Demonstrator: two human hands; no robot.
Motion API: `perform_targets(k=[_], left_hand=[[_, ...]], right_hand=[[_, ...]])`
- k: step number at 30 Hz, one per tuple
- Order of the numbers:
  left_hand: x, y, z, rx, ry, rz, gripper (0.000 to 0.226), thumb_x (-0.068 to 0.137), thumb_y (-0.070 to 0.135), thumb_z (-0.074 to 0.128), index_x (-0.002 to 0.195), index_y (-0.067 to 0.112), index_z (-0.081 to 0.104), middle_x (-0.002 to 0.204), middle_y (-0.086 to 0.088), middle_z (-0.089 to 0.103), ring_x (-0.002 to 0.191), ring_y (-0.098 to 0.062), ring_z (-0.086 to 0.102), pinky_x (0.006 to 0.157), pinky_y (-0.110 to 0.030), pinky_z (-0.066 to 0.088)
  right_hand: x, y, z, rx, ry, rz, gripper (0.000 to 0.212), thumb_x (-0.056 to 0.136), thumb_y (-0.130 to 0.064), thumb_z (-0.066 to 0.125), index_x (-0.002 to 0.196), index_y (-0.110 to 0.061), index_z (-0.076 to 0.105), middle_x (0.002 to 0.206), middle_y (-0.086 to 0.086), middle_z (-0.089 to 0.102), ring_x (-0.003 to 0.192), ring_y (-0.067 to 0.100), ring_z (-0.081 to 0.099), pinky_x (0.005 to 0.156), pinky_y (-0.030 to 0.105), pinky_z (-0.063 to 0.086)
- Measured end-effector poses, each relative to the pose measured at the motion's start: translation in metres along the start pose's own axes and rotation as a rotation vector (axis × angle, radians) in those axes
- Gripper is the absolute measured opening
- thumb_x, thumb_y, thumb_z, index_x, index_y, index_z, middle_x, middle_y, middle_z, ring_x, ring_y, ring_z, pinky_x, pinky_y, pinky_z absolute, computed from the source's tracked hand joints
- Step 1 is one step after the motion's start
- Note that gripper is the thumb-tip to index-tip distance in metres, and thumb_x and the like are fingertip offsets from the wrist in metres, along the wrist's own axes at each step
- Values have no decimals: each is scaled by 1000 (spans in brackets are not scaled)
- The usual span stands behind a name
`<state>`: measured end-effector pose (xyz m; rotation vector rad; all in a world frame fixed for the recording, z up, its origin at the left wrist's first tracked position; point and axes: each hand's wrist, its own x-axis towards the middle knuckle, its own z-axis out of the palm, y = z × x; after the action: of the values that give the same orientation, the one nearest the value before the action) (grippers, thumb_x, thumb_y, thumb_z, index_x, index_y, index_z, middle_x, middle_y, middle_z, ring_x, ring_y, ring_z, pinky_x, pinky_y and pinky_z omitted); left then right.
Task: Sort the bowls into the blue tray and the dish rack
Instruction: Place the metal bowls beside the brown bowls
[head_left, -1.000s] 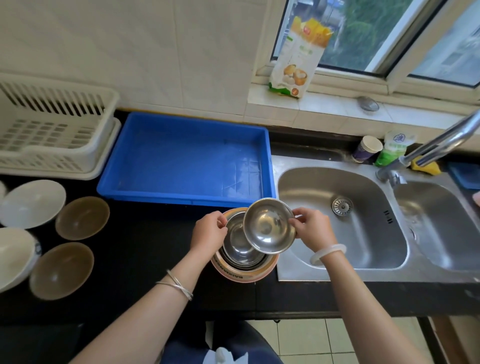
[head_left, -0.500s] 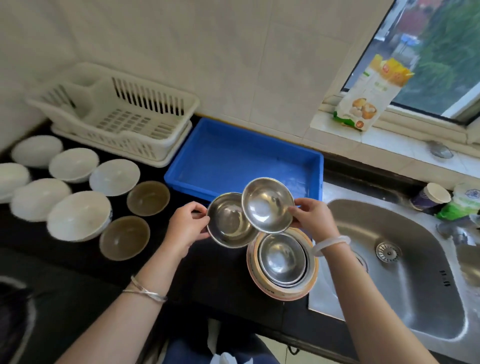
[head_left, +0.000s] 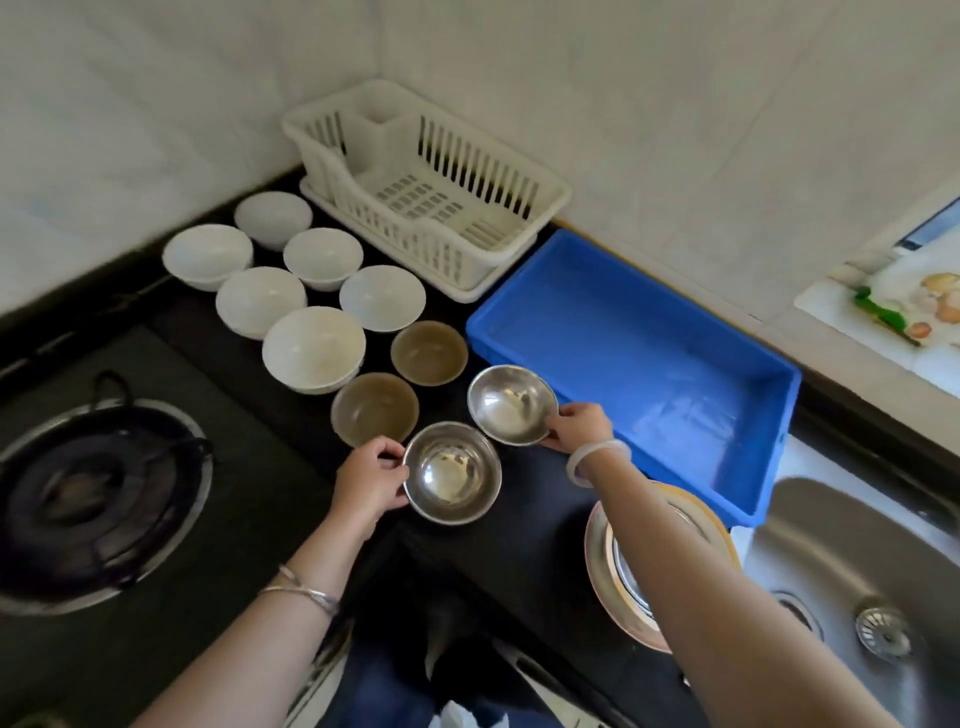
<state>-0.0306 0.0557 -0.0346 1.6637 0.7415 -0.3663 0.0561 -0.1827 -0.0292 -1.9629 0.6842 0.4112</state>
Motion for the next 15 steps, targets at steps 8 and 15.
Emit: perform_targets(k=[8, 15], left_hand=[[5, -3, -1, 4, -5, -32, 17, 86, 2, 57, 80, 18, 57, 85, -4, 62, 79, -16, 62, 53, -25, 53], [8, -6, -4, 13, -23, -70, 12, 86, 3, 58, 85, 15, 59, 89, -7, 64, 82, -18, 63, 55, -25, 54]], right_hand=[[20, 9, 29, 14, 15, 71, 22, 81, 1, 57, 62, -9, 61, 60, 2, 62, 48, 9, 63, 49, 23, 58], [25, 13, 39, 121, 9, 116, 15, 85, -3, 60, 76, -14, 58, 71, 3, 62, 59, 13, 64, 50, 20, 55]])
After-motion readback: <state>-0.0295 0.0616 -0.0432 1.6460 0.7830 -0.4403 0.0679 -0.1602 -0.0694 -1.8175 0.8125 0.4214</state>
